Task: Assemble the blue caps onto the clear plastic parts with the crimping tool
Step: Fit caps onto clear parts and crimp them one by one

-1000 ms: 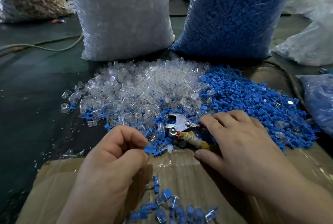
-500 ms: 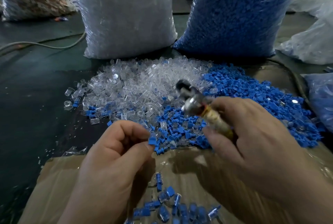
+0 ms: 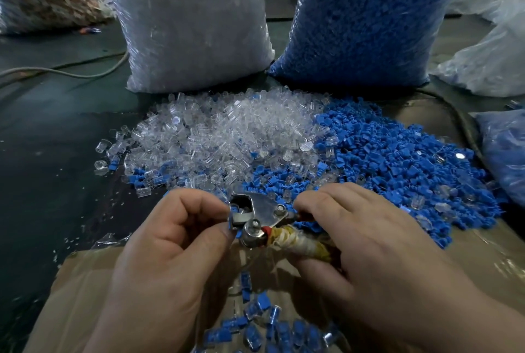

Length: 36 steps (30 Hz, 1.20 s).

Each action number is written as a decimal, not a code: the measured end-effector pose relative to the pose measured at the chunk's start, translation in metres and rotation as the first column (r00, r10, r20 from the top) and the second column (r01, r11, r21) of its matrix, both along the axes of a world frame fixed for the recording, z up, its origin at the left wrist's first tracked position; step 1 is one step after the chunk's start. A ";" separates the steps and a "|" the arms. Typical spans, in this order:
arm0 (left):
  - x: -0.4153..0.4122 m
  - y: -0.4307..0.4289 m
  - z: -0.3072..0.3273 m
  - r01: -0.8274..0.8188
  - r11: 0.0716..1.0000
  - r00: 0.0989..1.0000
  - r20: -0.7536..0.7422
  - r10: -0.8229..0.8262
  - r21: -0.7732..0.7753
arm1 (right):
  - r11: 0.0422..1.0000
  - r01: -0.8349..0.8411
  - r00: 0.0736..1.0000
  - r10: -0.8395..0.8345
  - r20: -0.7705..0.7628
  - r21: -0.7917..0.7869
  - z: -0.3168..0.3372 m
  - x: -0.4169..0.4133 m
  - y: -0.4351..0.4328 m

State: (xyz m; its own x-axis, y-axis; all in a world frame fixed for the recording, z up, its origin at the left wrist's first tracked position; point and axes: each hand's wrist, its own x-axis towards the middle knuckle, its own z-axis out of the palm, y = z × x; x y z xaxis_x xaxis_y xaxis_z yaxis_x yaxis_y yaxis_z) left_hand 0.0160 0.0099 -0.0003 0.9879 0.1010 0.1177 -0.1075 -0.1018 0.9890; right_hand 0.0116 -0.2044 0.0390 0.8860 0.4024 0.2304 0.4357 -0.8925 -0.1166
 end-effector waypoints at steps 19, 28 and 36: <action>0.000 0.006 0.001 -0.065 0.987 0.997 -0.039 0.072 0.144 | 0.991 0.130 0.992 -0.130 0.008 -0.039 0.000 0.006 -0.003; -0.007 -0.005 0.001 0.030 0.903 0.998 -0.061 -0.004 0.429 | 0.960 0.231 0.954 -0.255 -0.156 -0.161 0.000 0.026 -0.003; -0.014 -0.014 0.010 0.017 0.886 0.996 0.071 -0.057 0.464 | 0.986 -0.131 0.983 0.115 0.146 0.105 -0.009 0.002 0.025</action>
